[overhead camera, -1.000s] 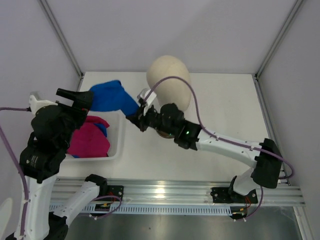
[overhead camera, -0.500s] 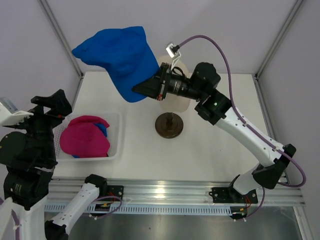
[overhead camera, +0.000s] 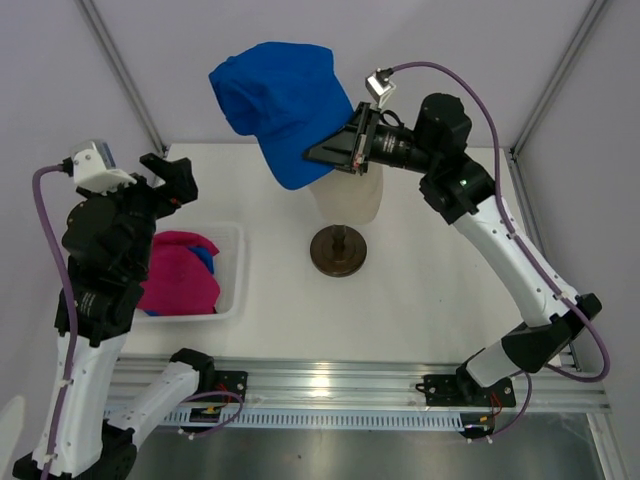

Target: Stack the hats

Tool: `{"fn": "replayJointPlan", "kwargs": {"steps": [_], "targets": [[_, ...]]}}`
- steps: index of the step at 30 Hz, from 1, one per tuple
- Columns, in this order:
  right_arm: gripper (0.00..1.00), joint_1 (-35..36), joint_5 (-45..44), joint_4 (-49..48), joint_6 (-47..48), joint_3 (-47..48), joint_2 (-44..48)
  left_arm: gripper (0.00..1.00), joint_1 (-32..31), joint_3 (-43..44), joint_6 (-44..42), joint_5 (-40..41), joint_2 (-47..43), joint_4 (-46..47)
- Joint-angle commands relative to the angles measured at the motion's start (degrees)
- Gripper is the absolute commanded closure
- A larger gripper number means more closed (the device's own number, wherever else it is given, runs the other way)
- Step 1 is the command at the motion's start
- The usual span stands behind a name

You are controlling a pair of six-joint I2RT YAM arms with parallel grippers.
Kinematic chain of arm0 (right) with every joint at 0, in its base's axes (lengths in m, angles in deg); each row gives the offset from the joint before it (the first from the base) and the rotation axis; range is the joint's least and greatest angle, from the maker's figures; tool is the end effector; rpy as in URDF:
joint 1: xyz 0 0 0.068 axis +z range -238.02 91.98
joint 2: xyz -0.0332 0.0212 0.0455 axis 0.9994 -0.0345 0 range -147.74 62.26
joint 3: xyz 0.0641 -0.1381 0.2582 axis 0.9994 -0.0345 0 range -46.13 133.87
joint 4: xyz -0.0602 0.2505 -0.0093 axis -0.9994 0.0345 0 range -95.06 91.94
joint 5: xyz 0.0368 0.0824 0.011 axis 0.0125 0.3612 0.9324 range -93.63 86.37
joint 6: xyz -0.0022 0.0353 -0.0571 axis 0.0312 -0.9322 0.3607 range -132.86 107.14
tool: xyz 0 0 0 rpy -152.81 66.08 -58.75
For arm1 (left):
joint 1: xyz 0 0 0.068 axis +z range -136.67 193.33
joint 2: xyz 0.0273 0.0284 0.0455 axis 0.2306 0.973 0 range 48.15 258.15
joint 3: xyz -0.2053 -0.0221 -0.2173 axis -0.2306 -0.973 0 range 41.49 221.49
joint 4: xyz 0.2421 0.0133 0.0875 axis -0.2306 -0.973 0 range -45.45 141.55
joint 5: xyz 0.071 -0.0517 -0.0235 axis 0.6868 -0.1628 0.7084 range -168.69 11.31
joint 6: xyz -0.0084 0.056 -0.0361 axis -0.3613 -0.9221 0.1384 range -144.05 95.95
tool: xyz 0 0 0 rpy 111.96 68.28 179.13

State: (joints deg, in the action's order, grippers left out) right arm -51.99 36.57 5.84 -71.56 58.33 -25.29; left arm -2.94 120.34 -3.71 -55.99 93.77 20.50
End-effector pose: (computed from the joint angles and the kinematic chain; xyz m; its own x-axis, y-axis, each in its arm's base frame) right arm 0.2506 0.2250 0.5445 -0.7834 0.2371 -0.5745 -0.5755 0.0721 0.8146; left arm 0.1096 -0.0105 0.5090 0.0730 -0.3554 -0.9318 -0.0919 0.9280 -0.3611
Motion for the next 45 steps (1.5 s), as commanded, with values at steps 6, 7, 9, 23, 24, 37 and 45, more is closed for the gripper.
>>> {"fn": "replayJointPlan", "kwargs": {"steps": [6, 7, 9, 23, 24, 37, 45], "targets": [[1.0, -6.0, 2.8, 6.6, -2.5, -0.4, 7.0, 0.01, -0.3, -1.9, 0.4, -9.5, 1.7, 9.4], [1.0, -7.8, 3.6, 6.4, -2.8, -1.0, 7.5, 0.01, -0.3, -1.9, 0.7, -10.1, 2.0, 9.6], [1.0, -9.4, 5.7, 4.4, -4.7, -3.1, 7.9, 0.0, -0.3, -1.2, 0.8, -12.1, 3.0, 9.8], [1.0, -11.3, 20.0, -6.9, -13.4, -2.8, 0.3, 0.0, -0.3, -1.3, -0.7, -19.1, 6.0, 11.0], [1.0, -11.5, 20.3, -5.8, -11.5, -2.8, 0.4, 0.01, -0.3, -1.3, -0.8, -19.2, 6.1, 11.0], [1.0, -17.9, 23.9, 6.5, -3.4, -12.3, 7.7, 0.01, -0.3, -1.8, -1.2, -21.5, 6.9, 12.2], [0.96, -20.5, 25.4, 2.6, -5.7, -21.2, 11.2, 0.0, -0.3, -2.0, -1.0, -21.1, 6.2, 12.0]]}}
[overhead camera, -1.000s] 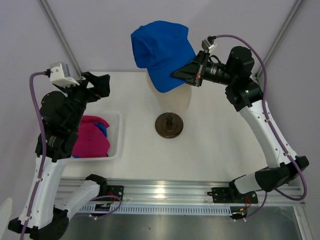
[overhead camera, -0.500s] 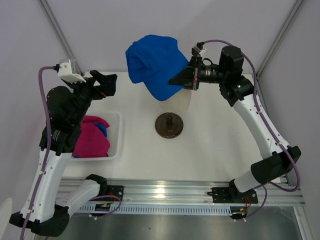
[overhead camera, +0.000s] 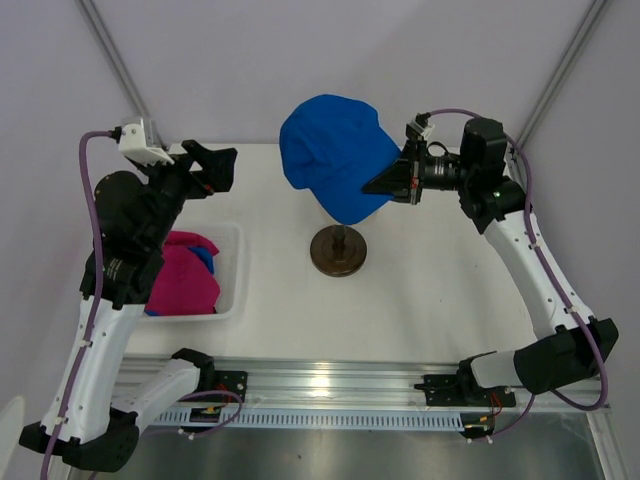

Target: Stack the hats

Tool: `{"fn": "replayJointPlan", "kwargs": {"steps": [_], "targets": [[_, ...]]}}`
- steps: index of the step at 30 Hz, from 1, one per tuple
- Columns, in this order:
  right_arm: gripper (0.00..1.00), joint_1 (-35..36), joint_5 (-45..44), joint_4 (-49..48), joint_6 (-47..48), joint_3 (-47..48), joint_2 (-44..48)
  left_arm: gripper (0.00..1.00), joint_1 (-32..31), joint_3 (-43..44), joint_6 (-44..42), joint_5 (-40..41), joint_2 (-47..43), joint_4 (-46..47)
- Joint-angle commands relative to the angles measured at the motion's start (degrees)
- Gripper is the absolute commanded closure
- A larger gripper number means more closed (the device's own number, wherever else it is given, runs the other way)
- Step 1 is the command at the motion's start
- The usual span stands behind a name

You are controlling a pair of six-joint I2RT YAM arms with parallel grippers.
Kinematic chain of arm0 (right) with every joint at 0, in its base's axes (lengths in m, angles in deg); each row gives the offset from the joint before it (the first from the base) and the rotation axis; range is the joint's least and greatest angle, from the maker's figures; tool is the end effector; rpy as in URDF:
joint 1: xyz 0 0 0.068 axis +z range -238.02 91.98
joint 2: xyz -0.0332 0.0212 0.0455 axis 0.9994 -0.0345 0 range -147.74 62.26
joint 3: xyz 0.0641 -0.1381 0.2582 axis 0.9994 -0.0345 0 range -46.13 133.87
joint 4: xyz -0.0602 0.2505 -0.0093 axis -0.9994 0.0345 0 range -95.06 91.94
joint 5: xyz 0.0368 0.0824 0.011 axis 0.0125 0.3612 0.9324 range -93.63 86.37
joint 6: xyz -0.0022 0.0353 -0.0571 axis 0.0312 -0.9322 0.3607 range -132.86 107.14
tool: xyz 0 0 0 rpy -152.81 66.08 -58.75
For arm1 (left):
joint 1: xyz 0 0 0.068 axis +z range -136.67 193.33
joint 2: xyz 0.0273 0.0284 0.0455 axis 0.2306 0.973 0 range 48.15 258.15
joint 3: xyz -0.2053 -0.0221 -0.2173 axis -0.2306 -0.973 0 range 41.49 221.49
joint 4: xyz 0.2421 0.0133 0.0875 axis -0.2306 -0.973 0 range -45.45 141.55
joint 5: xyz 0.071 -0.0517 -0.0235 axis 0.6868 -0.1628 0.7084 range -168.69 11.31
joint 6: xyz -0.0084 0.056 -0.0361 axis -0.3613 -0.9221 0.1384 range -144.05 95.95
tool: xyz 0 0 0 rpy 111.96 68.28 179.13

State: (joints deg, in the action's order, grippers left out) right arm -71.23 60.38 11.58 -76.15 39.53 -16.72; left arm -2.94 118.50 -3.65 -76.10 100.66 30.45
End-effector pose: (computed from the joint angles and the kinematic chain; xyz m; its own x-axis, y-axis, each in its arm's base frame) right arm 0.2663 0.1306 0.4706 -0.9446 0.1238 -0.3039 -0.2901 0.1182 0.9497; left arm 0.1584 -0.0438 0.5072 -0.0292 -0.3543 -0.9347 0.2417 0.9048 -0.3505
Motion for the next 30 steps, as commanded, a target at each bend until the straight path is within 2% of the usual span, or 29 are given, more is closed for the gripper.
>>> {"fn": "replayJointPlan", "kwargs": {"steps": [1, 4, 10, 11, 13, 14, 17, 21, 26, 30], "targets": [[0.96, -1.8, 2.0, -4.2, -1.8, -3.5, 3.0, 0.0, -0.3, 0.1, -1.1, -1.0, -0.7, 1.9], [0.91, -2.8, 2.3, -5.7, -2.2, -6.6, 4.1, 0.01, -0.3, 0.0, -1.0, -0.7, -0.7, 1.6], [0.71, -4.7, 2.7, -5.7, -1.0, -10.0, 6.6, 0.0, -0.3, 0.0, -1.3, -0.3, -1.4, 0.9], [0.62, -5.3, 2.8, -5.5, -0.6, -10.2, 6.7, 0.0, -0.3, -0.1, -1.4, -0.2, -1.5, 0.7], [0.52, -5.7, 2.4, -4.0, 0.6, -10.1, 7.3, 0.01, -0.3, -0.2, -1.5, -0.2, -1.6, 0.5], [0.42, -6.0, 2.0, -3.1, 2.8, -9.7, 7.4, 0.01, -0.3, -0.1, -1.5, -0.3, -1.6, 0.3], [0.31, -6.5, -0.7, 0.7, 7.4, -9.6, 8.5, 0.01, -0.3, -0.1, -1.6, -0.5, -1.7, 0.0], [0.32, -6.8, -6.6, 6.6, 13.9, -10.6, 9.0, 0.0, -0.3, -0.5, -1.8, -0.6, -1.9, 0.0], [0.37, -6.6, -10.3, 0.9, 8.8, -14.8, 14.0, 0.01, -0.3, 0.1, -1.9, -0.6, -1.9, -0.8], [0.35, -6.4, -20.2, -2.2, 6.1, -18.7, 21.9, 0.01, -0.3, 0.3, -1.2, -0.7, -2.0, -1.8]]}}
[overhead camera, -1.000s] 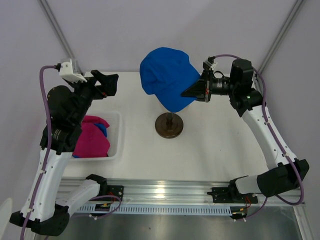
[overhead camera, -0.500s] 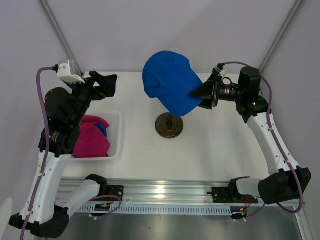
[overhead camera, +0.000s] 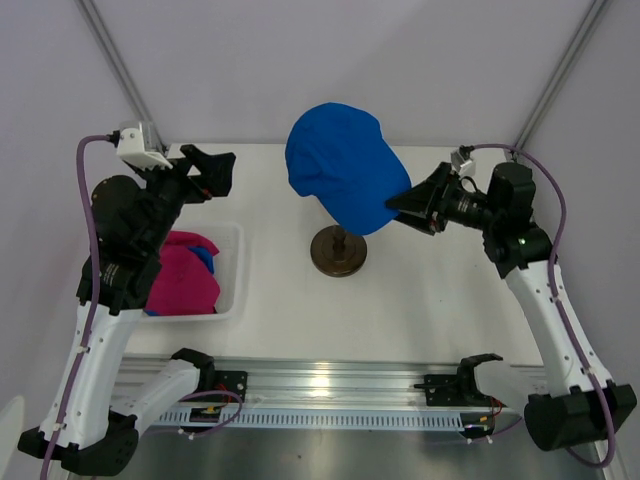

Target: Stack the hats

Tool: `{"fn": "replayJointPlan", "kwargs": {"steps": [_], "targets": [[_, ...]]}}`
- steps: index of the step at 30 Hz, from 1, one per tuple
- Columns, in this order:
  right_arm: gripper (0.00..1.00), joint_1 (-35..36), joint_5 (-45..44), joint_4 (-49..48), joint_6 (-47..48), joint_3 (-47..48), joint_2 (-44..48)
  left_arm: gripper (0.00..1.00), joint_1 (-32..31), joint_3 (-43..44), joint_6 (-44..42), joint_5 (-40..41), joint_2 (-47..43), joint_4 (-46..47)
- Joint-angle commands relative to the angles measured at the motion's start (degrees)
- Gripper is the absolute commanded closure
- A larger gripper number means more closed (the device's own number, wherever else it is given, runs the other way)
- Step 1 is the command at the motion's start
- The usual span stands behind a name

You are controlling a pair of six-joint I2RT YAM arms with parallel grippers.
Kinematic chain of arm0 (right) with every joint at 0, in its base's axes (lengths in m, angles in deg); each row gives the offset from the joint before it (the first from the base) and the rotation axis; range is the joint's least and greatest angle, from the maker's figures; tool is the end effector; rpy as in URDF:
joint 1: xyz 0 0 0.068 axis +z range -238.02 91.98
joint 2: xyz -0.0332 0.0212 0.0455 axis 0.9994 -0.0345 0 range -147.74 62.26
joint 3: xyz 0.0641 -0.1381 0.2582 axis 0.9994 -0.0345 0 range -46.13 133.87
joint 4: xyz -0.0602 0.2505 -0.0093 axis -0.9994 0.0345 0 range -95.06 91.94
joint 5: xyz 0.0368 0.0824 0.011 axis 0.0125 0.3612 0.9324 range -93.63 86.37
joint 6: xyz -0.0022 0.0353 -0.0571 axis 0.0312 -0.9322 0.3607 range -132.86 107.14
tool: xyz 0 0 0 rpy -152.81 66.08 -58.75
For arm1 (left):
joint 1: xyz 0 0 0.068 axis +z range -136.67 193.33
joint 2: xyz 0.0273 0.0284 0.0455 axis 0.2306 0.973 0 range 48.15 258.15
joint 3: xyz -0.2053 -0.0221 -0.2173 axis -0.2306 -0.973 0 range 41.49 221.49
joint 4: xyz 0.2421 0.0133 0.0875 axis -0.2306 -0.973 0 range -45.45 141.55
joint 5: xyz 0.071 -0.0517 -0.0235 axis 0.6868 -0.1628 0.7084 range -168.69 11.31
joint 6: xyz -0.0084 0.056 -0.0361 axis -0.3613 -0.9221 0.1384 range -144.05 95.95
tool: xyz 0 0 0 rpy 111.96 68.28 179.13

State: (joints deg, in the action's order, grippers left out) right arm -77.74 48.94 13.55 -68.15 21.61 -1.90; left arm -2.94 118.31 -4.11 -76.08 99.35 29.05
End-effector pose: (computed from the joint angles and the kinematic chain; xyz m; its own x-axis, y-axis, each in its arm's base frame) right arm 0.2213 0.0834 0.4234 -0.8548 0.3527 -0.3808 -0.2818 0.3006 0.9111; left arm 0.1504 -0.0415 0.5062 -0.0315 -0.3458 -0.9378 0.2400 0.9082 -0.3429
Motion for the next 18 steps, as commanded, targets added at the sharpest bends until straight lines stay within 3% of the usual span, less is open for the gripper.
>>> {"fn": "replayJointPlan", "kwargs": {"steps": [1, 7, 10, 15, 18], "targets": [[0.34, 0.3, -10.6, -4.1, -2.0, -2.3, 8.7, 0.0, -0.3, 0.4, -0.7, -0.9, -0.7, -0.4], [0.39, 2.2, -15.0, -10.9, -5.9, -7.8, 15.4, 0.0, -0.3, -0.2, -0.3, -1.7, -0.8, -0.4], [0.41, 7.4, -20.0, -12.5, -3.3, -7.9, 15.9, 0.0, -0.2, -0.7, -0.1, -2.2, -0.9, 0.2], [0.39, 15.5, -32.2, -1.2, 6.2, -2.9, 12.5, 0.01, -0.3, -0.7, -0.1, -1.8, -0.9, 0.4], [0.37, 17.5, -37.3, 0.8, 5.5, -3.5, 12.7, 0.0, -0.3, -0.4, -0.5, -1.6, -1.5, 0.4]]}}
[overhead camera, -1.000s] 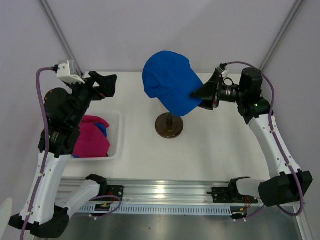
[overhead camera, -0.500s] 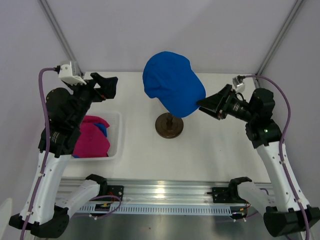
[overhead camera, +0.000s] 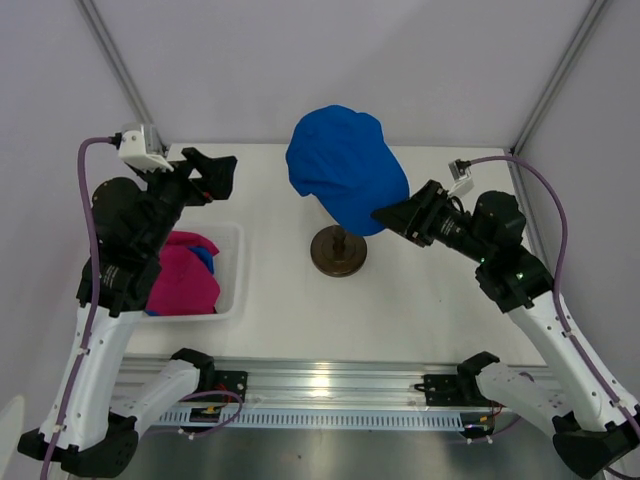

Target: Stack the hats

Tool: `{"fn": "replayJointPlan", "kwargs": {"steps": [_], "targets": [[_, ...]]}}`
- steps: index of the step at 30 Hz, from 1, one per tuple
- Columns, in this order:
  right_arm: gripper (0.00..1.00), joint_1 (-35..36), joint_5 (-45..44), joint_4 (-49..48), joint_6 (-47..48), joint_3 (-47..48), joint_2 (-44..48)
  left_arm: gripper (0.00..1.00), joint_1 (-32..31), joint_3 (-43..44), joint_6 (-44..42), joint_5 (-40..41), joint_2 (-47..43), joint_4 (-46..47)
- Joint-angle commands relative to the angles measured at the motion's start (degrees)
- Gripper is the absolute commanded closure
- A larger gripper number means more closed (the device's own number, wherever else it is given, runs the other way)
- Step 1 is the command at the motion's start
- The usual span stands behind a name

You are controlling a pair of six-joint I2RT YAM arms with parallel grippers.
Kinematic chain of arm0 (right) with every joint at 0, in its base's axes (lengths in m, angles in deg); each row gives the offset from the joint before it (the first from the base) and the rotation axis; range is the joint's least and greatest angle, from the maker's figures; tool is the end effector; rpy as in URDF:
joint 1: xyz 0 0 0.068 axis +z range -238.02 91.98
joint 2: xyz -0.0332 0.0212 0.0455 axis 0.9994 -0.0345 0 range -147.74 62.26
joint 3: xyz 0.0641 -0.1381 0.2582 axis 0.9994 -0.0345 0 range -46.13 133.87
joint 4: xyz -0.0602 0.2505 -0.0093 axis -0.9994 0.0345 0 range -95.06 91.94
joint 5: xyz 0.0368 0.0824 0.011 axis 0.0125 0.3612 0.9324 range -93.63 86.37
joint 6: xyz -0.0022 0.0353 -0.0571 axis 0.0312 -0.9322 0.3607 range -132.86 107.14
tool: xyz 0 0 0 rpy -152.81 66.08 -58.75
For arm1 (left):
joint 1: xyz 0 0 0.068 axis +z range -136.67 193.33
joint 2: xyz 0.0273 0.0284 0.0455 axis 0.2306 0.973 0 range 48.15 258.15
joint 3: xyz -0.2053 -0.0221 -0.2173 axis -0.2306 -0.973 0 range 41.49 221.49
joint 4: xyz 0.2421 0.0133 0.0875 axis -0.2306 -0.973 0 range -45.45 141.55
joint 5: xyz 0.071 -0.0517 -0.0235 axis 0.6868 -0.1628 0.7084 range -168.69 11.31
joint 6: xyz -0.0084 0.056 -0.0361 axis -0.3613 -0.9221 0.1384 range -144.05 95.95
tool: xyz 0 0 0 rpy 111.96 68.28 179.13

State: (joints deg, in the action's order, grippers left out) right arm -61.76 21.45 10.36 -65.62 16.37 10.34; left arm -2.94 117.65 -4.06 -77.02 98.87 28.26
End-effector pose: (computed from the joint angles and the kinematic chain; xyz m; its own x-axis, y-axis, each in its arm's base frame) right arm 0.1587 0.1036 0.4360 -0.6663 0.4752 -0.5746 -0.4116 0.4082 0.8149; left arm 0.1490 -0.0420 0.5019 -0.0524 -0.3408 -0.9387 0.2493 0.9057 -0.3427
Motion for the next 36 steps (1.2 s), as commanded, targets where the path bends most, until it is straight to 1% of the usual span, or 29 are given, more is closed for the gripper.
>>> {"fn": "replayJointPlan", "kwargs": {"steps": [1, 3, 6, 10, 14, 16, 17, 19, 20, 21, 23, 25, 26, 29, 31, 36], "targets": [[0.37, 2.4, -11.3, 4.8, 2.7, 1.7, 0.9, 0.01, -0.3, 0.2, -0.7, -0.6, -1.3, 1.1], [0.37, 3.4, -15.5, 6.2, 1.5, 1.5, 3.2, 0.01, -0.3, 0.1, -0.9, -0.4, -1.9, 1.0], [0.38, 6.2, -20.7, 5.1, -1.0, -0.6, 7.3, 0.01, -0.3, -0.7, -0.7, -0.3, -2.6, 1.1], [0.38, 11.6, -27.3, 3.0, -3.1, -6.2, 10.3, 0.0, -0.3, -1.9, 0.0, -1.2, -2.9, 1.4], [0.37, 17.4, -30.3, -5.7, -3.1, -12.7, 8.9, 0.01, -0.3, -2.2, 0.2, -2.1, -3.1, 1.5], [0.36, 19.2, -32.7, -7.9, -3.3, -14.3, 7.1, 0.01, -0.3, -2.3, 0.0, -3.0, -3.2, 1.4], [0.36, 20.1, -36.2, -10.0, -3.9, -15.7, 6.6, 0.0, -0.3, -2.2, -0.4, -3.0, -3.3, 1.3], [0.36, 23.3, -39.6, -13.3, -5.6, -17.5, 5.8, 0.0, -0.3, -2.0, -0.7, -3.3, -3.4, 1.1], [0.36, 24.5, -43.3, -17.7, -5.9, -18.5, 5.6, 0.0, -0.3, -1.9, -1.1, -3.3, -3.4, 1.2], [0.36, 26.5, -44.9, -19.5, -5.6, -20.0, 5.4, 0.01, -0.3, -1.9, -1.3, -3.4, -3.6, 1.5], [0.36, 27.8, -48.4, -23.7, -4.6, -20.8, 4.4, 0.0, -0.3, -1.9, -1.7, -3.3, -3.8, 1.8], [0.37, 28.4, -49.7, -26.0, -3.0, -21.3, 3.6, 0.0, -0.3, -1.5, -1.9, -3.3, -3.7, 2.2], [0.37, 28.5, -49.8, -28.6, -2.4, -21.5, 3.1, 0.01, -0.3, -1.6, -1.9, -3.4, -3.6, 2.3], [0.39, 28.6, -49.5, -31.9, -1.3, -22.3, 2.8, 0.01, -0.3, -1.8, -1.9, -3.7, -3.4, 2.5], [0.39, 29.0, -49.4, -33.6, -0.8, -23.0, 2.9, 0.01, -0.3, -2.4, -1.9, -3.6, -3.3, 2.7], [0.39, 29.8, -53.2, -34.9, 0.4, -24.4, 3.5, 0.01, -0.3, -3.2, -1.5, -4.4, -2.7, 3.4]]}}
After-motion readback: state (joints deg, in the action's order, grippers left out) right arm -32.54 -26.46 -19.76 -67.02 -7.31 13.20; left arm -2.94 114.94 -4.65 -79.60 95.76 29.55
